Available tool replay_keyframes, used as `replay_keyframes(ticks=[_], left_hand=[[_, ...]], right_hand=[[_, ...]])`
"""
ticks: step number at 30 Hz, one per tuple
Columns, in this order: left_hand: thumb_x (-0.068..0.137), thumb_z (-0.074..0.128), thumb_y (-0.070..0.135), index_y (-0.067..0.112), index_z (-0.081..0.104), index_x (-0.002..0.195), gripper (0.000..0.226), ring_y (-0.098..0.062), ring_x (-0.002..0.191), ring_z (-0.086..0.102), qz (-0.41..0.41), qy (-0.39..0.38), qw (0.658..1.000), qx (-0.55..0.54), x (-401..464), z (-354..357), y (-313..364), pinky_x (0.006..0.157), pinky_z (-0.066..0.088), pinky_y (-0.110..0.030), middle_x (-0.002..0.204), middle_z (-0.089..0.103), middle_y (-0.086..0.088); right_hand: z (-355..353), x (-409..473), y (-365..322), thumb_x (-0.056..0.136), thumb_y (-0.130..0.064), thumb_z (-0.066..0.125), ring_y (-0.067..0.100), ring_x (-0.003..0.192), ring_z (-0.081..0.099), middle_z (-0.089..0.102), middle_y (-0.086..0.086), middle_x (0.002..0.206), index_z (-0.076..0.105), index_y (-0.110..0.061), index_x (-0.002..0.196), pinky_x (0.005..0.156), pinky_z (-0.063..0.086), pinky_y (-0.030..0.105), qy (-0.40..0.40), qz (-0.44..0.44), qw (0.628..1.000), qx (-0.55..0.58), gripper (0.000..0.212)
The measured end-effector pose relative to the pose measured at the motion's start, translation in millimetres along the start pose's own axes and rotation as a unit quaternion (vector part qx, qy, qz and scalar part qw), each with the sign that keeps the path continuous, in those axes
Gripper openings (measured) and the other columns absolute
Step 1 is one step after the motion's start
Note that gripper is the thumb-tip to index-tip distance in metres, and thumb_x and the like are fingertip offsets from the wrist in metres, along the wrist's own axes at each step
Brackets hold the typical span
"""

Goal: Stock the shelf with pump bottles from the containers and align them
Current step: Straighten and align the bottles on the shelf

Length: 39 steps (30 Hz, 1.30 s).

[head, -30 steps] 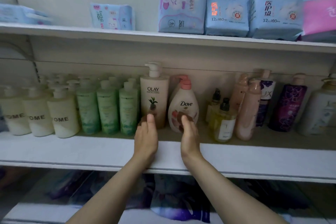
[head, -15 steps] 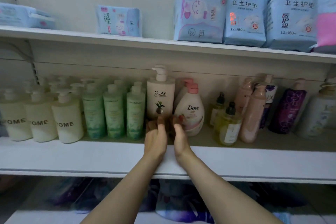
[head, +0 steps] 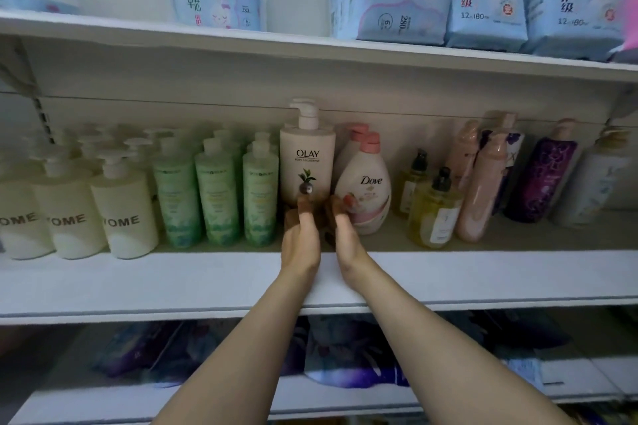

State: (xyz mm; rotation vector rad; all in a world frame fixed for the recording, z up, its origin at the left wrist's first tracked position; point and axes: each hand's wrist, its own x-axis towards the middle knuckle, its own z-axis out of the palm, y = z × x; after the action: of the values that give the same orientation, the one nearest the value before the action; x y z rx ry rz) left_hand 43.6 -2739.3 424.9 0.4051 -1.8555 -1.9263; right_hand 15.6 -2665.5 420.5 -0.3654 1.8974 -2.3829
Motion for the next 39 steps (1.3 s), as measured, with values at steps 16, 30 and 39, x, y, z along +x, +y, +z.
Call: replay_keyframes(ticks=[16, 30, 39], left_hand=[[0.096, 0.023, 0.068, 0.022, 0.045, 0.141, 0.067, -0.028, 0.134, 0.043, 0.004, 0.038, 0.999, 0.020, 15, 4, -5, 0.114, 0.031, -0.040, 0.150, 0.042, -0.007], [0.091, 0.020, 0.075, 0.027, 0.042, 0.144, 0.075, -0.031, 0.135, 0.043, -0.003, 0.051, 0.998, 0.044, 20, 8, -12, 0.111, 0.029, -0.039, 0.151, 0.042, -0.008], [0.094, 0.023, 0.072, 0.023, 0.045, 0.141, 0.071, -0.030, 0.132, 0.046, 0.009, 0.039, 0.998, 0.050, 17, 8, -10, 0.111, 0.034, -0.041, 0.146, 0.047, -0.009]], right_hand=[[-4, 4, 11, 0.092, -0.067, 0.049, 0.018, 0.136, 0.048, 0.054, -0.002, 0.146, 0.045, -0.028, 0.149, 0.119, 0.033, 0.045, 0.019, 0.017, 0.999, -0.021, 0.069], [-4, 3, 11, 0.089, -0.067, 0.045, 0.019, 0.138, 0.046, 0.052, 0.000, 0.148, 0.046, -0.029, 0.148, 0.119, 0.033, 0.044, 0.003, -0.005, 0.998, -0.060, 0.070], [-2, 3, 11, 0.093, -0.064, 0.047, 0.018, 0.137, 0.047, 0.053, 0.001, 0.147, 0.049, -0.028, 0.146, 0.119, 0.033, 0.043, 0.003, 0.006, 0.998, -0.062, 0.064]])
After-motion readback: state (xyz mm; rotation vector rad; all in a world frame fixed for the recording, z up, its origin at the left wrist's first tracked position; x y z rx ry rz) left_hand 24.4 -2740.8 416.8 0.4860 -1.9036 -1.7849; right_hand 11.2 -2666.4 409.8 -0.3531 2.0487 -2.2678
